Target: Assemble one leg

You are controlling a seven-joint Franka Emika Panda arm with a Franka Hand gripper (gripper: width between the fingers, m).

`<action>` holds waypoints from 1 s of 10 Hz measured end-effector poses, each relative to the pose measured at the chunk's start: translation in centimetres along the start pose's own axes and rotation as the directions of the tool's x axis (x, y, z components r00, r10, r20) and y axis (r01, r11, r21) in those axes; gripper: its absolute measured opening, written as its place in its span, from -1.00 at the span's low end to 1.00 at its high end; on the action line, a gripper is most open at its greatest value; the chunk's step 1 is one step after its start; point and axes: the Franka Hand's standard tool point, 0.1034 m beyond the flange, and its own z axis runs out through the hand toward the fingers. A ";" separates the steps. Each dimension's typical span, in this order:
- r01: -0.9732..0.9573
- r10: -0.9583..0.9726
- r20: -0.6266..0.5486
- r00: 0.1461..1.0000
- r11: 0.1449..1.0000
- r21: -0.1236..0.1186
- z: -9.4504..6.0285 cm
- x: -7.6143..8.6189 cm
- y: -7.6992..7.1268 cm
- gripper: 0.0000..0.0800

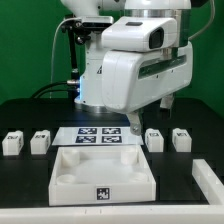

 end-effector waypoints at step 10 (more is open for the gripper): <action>0.000 0.000 0.000 1.000 1.000 0.000 0.0 0.0 0.0 0.63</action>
Offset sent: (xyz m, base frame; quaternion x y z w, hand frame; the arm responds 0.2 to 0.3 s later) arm 0.0000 0.0000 0.0000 0.0000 0.0000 0.0000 1.0000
